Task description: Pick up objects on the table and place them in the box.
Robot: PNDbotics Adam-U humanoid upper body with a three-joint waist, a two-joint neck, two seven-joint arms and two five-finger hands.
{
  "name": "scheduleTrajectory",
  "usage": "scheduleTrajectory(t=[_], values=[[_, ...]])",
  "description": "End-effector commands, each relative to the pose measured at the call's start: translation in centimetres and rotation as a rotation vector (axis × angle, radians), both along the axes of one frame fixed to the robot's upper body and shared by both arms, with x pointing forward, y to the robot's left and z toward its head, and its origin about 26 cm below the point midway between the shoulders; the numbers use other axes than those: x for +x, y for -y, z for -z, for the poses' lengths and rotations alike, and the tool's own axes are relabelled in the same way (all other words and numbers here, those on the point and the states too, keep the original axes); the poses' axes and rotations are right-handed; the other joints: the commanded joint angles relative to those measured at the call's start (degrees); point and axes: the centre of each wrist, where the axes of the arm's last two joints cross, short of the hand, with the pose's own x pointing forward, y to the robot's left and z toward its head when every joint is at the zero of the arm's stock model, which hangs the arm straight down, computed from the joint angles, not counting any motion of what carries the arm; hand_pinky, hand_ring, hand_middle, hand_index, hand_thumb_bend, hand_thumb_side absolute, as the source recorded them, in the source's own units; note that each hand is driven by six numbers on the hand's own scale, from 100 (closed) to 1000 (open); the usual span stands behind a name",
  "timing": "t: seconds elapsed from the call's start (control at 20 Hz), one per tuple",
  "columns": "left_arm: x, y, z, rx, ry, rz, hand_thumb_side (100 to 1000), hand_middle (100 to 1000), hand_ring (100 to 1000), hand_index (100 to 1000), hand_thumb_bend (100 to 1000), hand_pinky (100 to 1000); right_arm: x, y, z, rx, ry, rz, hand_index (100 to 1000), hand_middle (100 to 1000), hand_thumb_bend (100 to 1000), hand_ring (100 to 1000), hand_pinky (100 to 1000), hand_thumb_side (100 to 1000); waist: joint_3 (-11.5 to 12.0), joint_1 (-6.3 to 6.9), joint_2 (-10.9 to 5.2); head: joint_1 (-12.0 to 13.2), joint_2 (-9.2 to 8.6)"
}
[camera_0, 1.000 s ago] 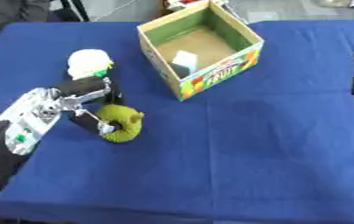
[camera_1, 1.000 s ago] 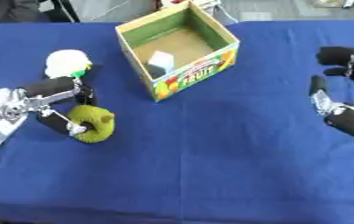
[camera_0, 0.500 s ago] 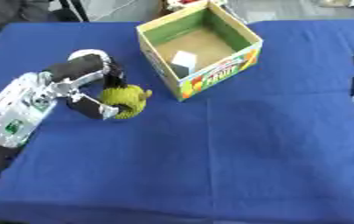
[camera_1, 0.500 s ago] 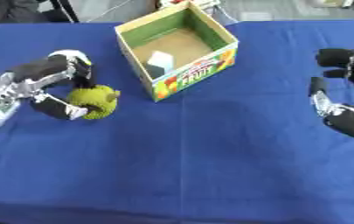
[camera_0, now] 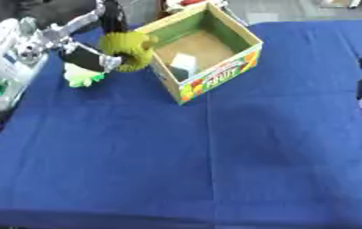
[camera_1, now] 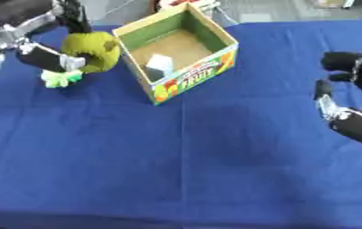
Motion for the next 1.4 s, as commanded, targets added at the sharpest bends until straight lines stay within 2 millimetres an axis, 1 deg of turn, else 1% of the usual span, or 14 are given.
scheduleTrajectory(t=[0.05,0.15,0.2,0.3,0.4,0.6,0.7,0.8,0.85,0.95,1.1,1.2,1.3,1.4], values=[[2.7,1.1,0.1,0.028,0.024,-0.040,100,479,503,579,282,591,0.0,-0.2,-0.7,-0.009,0.020,-0.017,845,759,100,818,768,344,-0.4,-0.26,-0.93,0.4,-0.40],[4.8,2.5,1.0,0.033,0.031,-0.062,100,490,514,595,303,594,0.0,-0.5,-0.7,-0.007,0.020,-0.029,844,759,100,818,768,343,-0.9,-0.43,-0.88,0.6,-0.74],[5.8,3.1,1.5,0.031,0.034,-0.070,118,494,517,600,338,595,0.1,-0.7,-0.7,-0.007,0.021,-0.037,844,759,100,818,768,344,-1.3,-0.49,-0.84,0.6,-0.91],[7.3,4.1,2.8,0.019,0.037,-0.079,124,499,522,606,342,594,0.1,-1.0,-0.7,-0.006,0.021,-0.050,845,761,100,820,770,349,-1.9,-0.60,-0.73,0.6,-1.23],[8.3,5.4,3.9,0.009,0.038,-0.076,157,515,538,622,378,603,0.2,-1.3,-0.6,-0.007,0.018,-0.065,847,763,100,822,773,356,-2.4,-0.71,-0.54,0.5,-1.69],[9.5,7.6,5.5,0.021,0.049,-0.064,184,548,572,660,415,628,0.2,-1.7,-0.6,-0.011,0.015,-0.093,848,765,100,824,776,362,-3.5,-0.70,-0.17,0.3,-2.15],[9.7,8.3,6.1,0.038,0.050,-0.061,225,607,615,715,462,654,0.3,-1.9,-0.6,-0.011,0.013,-0.101,848,765,100,825,776,365,-3.8,-0.65,-0.09,0.1,-2.27],[9.9,8.7,6.6,0.057,0.047,-0.058,268,649,638,758,519,671,0.3,-2.0,-0.5,-0.011,0.011,-0.106,848,765,100,825,777,367,-3.9,-0.65,-0.06,0.0,-2.37],[9.9,8.8,6.8,0.067,0.044,-0.055,311,682,654,798,619,686,0.3,-2.0,-0.5,-0.012,0.010,-0.108,848,766,100,825,777,368,-3.9,-0.64,-0.05,0.0,-2.39],[9.9,8.6,7.0,0.081,0.042,-0.055,363,729,682,830,661,705,0.3,-2.0,-0.5,-0.012,0.009,-0.108,848,765,100,825,778,370,-4.0,-0.61,-0.03,-0.1,-2.49],[9.8,8.1,7.1,0.073,0.042,-0.061,409,769,711,848,701,714,0.3,-1.8,-0.4,-0.011,0.006,-0.101,848,766,100,825,778,373,-3.8,-0.53,0.03,-0.3,-2.54],[9.5,7.7,6.4,0.043,0.055,-0.055,432,794,731,859,712,722,0.2,-1.8,-0.3,-0.012,0.005,-0.099,848,766,100,826,778,375,-3.5,-0.47,0.08,-0.4,-2.52],[8.9,7.1,5.0,0.009,0.085,-0.037,461,822,751,870,723,740,0.2,-1.7,-0.3,-0.013,0.004,-0.098,848,766,100,826,778,377,-3.2,-0.42,0.11,-0.5,-2.51],[7.9,6.2,2.9,-0.015,0.120,-0.017,500,844,766,882,729,754,0.2,-1.6,-0.2,-0.013,0.003,-0.094,848,766,100,826,778,378,-2.9,-0.36,0.11,-0.8,-2.48]])
